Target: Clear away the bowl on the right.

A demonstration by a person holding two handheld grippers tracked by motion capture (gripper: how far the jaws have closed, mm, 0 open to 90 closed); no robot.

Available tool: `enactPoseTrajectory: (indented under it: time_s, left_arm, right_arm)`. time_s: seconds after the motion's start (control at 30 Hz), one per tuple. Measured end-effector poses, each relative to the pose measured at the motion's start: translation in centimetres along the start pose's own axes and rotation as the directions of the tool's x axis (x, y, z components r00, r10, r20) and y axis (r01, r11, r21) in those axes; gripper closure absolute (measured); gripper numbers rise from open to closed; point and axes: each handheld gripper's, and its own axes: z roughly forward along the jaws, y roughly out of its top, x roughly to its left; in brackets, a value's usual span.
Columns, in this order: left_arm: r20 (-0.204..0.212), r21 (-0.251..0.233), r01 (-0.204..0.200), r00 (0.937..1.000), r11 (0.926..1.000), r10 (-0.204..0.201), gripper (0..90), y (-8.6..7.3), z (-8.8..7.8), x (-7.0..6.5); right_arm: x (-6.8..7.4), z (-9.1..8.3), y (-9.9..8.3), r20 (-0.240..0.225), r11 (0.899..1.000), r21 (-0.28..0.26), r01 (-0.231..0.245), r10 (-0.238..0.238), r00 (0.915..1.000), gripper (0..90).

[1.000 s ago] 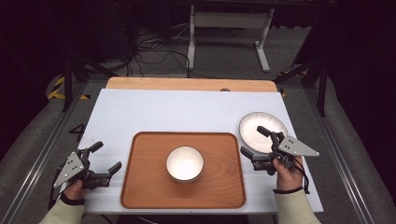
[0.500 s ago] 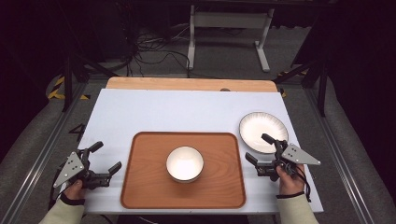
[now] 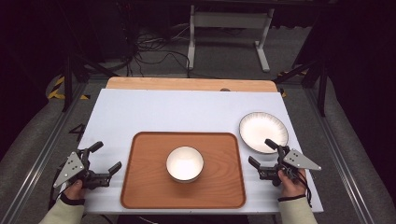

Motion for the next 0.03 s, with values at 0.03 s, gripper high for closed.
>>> enactPoseTrajectory:
  time_s: [0.03]
  left_arm:
    - [0.000,0.000,0.000,1.0000,1.0000,0.000,0.3,0.00,0.00,0.00]
  right_arm:
    - [-0.01,-0.06,-0.02,0.002,1.000,-0.006,-0.002,0.002,1.0000,4.0]
